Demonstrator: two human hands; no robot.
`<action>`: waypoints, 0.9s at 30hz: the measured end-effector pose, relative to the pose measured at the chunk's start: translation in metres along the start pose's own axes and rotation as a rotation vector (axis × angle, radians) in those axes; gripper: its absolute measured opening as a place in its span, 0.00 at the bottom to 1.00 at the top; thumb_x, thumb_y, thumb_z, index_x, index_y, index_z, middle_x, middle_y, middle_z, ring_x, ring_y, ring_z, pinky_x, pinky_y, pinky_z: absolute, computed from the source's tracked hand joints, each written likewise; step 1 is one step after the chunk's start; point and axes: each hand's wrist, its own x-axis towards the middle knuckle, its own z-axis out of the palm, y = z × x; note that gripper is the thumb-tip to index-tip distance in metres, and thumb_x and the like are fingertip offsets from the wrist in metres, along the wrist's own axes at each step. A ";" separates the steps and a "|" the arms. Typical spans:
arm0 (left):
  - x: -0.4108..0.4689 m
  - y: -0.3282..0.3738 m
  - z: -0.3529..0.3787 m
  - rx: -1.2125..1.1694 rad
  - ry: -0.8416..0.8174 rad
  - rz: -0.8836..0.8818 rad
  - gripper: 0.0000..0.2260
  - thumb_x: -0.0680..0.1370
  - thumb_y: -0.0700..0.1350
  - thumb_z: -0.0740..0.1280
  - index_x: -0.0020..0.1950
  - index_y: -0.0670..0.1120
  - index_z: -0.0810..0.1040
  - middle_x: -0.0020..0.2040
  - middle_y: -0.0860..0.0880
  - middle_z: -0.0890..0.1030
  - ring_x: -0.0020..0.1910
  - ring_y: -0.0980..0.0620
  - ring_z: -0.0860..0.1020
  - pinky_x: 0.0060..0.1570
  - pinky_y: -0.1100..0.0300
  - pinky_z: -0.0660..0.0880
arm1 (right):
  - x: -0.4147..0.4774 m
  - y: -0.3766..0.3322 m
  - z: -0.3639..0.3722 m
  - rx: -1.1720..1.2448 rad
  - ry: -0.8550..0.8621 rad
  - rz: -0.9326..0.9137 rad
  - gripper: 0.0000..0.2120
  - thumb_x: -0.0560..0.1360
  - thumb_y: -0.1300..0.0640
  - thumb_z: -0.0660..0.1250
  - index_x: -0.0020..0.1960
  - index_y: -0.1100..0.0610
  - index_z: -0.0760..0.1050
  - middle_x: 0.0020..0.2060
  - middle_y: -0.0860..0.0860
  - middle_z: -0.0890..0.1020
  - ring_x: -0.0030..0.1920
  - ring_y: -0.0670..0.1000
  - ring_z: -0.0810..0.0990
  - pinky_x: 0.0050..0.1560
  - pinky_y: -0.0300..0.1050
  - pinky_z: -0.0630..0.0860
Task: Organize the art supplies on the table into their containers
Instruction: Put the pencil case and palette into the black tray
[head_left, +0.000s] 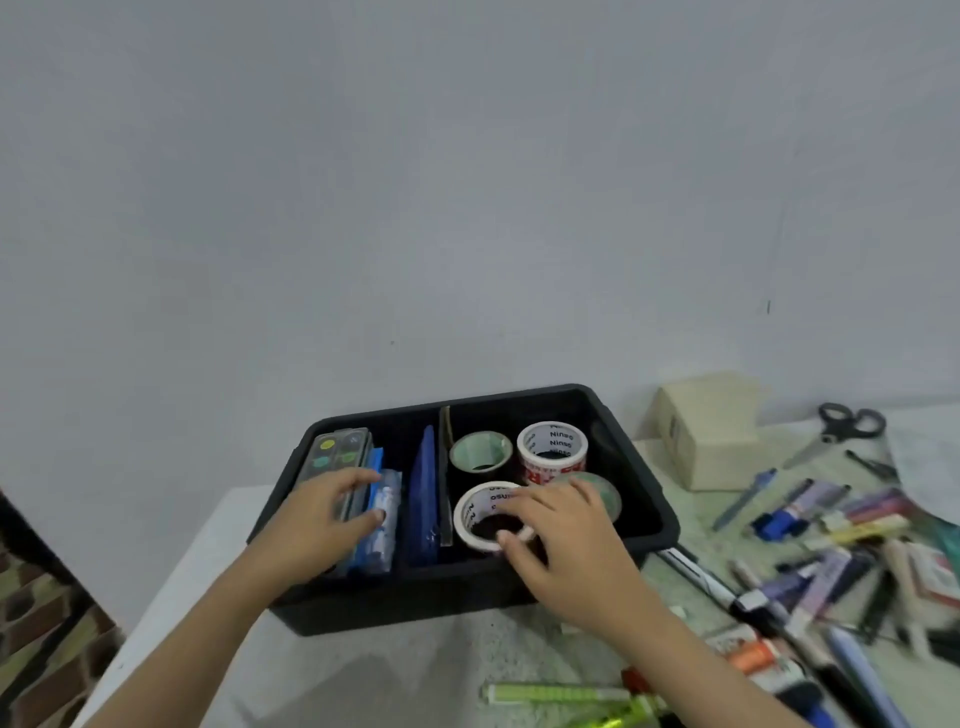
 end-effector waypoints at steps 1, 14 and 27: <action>-0.003 0.010 0.009 -0.023 -0.037 0.063 0.16 0.76 0.47 0.69 0.59 0.62 0.72 0.58 0.64 0.71 0.58 0.63 0.69 0.59 0.64 0.66 | -0.010 0.009 -0.006 -0.034 0.012 0.014 0.14 0.74 0.44 0.58 0.53 0.46 0.78 0.49 0.39 0.80 0.52 0.44 0.78 0.66 0.53 0.63; -0.028 0.089 0.083 0.007 -0.048 -0.021 0.07 0.75 0.46 0.69 0.38 0.57 0.80 0.38 0.60 0.81 0.41 0.64 0.77 0.40 0.68 0.68 | -0.070 0.085 -0.060 0.125 -0.181 -0.098 0.22 0.78 0.48 0.57 0.72 0.46 0.65 0.72 0.44 0.65 0.73 0.44 0.58 0.72 0.39 0.41; -0.057 0.174 0.187 0.020 0.417 0.310 0.10 0.72 0.44 0.64 0.49 0.46 0.82 0.49 0.54 0.79 0.52 0.56 0.74 0.55 0.59 0.68 | -0.137 0.242 -0.144 -0.049 0.122 0.388 0.15 0.73 0.55 0.62 0.58 0.54 0.78 0.55 0.50 0.80 0.57 0.53 0.77 0.57 0.48 0.69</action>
